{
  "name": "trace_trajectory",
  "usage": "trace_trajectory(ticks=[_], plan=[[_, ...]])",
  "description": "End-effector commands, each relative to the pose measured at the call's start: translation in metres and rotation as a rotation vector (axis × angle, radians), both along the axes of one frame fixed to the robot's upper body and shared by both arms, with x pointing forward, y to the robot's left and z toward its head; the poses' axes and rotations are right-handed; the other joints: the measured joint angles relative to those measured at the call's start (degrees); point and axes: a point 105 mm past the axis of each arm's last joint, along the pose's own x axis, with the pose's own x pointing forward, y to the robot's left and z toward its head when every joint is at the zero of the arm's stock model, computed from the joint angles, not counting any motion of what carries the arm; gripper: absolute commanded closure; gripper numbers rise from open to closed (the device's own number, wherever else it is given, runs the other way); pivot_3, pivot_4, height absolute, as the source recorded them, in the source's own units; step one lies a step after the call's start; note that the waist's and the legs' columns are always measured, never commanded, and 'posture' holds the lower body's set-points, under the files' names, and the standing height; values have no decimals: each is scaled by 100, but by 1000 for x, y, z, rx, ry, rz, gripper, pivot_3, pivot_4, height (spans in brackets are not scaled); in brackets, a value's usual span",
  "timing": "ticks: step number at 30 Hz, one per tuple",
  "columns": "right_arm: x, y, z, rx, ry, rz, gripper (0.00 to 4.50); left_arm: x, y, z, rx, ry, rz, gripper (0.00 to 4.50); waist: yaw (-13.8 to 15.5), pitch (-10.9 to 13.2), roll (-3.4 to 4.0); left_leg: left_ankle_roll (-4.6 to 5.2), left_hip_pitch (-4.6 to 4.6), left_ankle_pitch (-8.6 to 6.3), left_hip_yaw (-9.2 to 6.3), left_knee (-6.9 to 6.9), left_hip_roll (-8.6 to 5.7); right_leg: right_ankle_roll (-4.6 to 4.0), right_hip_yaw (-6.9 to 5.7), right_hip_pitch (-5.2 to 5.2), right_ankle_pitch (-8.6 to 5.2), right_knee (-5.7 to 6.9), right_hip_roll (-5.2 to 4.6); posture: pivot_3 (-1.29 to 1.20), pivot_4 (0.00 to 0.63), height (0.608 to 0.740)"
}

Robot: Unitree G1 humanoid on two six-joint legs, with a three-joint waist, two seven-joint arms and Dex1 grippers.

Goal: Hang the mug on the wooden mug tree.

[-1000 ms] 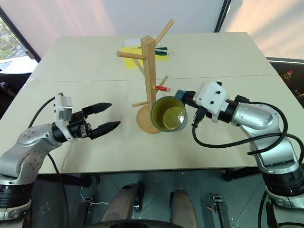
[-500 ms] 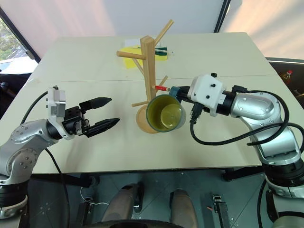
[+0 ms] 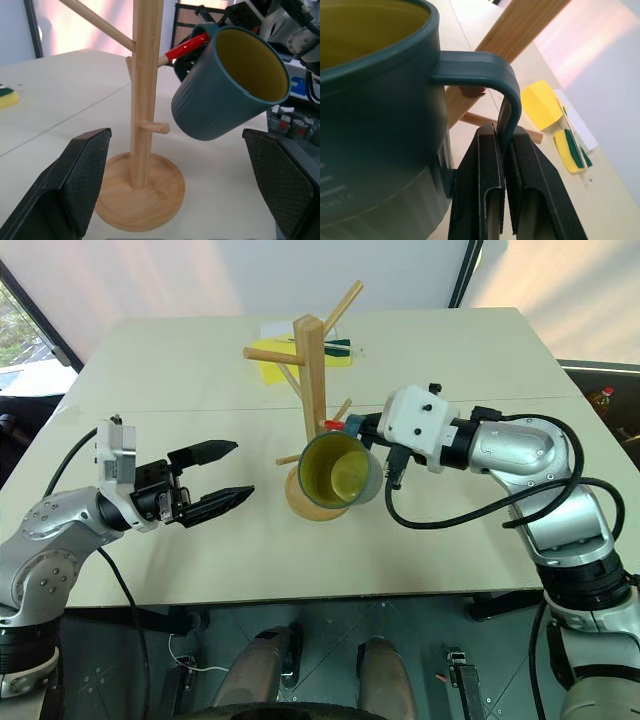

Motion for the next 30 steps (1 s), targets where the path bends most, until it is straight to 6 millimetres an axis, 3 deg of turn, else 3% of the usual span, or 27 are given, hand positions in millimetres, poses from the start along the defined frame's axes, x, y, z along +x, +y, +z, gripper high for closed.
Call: trace_trajectory(ticks=[1,7,8,11,14,18,23,26,28,30], plan=[[4,3,12,-5,-45,-12,4445,-6,-6,11,0,-43,-33,0,0,0,-1,0,0,0,0,1,0,0,0,0,0,1,1,0,150,740],[8,6,15,-9,-48,-20,4445,-6,-9,12,-2,-45,-40,0,7,2,-3,0,0,0,0,1,0,0,-1,0,0,1,1,0,150,740],[8,6,16,-7,-47,-20,3823,-7,-9,12,-3,-45,-40,0,4,2,-3,0,0,0,0,1,0,0,-1,0,0,1,1,0,150,740],[9,4,19,-9,-66,-37,2613,-6,-9,12,-4,-46,-43,0,2,2,-3,0,0,0,0,0,0,0,-1,-1,0,1,4,0,150,740],[9,0,21,-15,-79,-52,1059,-6,-9,13,-6,-46,-44,0,2,2,-3,0,0,0,0,0,0,0,-2,-1,0,3,5,0,150,740],[6,-15,24,-3,-72,-79,1059,-5,-10,12,-7,-42,-46,0,11,3,-4,0,0,0,1,1,0,1,-2,0,0,2,4,0,150,740],[-9,-49,26,169,28,-129,1059,-1,-2,7,-17,-14,-1,0,16,6,-10,0,-1,0,0,0,-1,1,-1,4,0,0,0,0,150,740],[-13,-77,11,320,142,-191,1059,12,14,-4,-26,22,118,0,8,5,-13,1,3,0,1,-1,1,1,0,4,1,3,1,0,150,740],[-15,-84,5,366,174,-209,1059,16,19,-9,-23,29,155,0,-6,6,-10,1,9,0,0,-2,3,1,0,7,0,5,4,0,150,740],[-8,-103,-20,472,231,-285,1059,29,35,-26,-27,66,286,0,-8,6,-10,1,9,0,2,-2,4,0,1,5,1,11,6,0,150,740]])
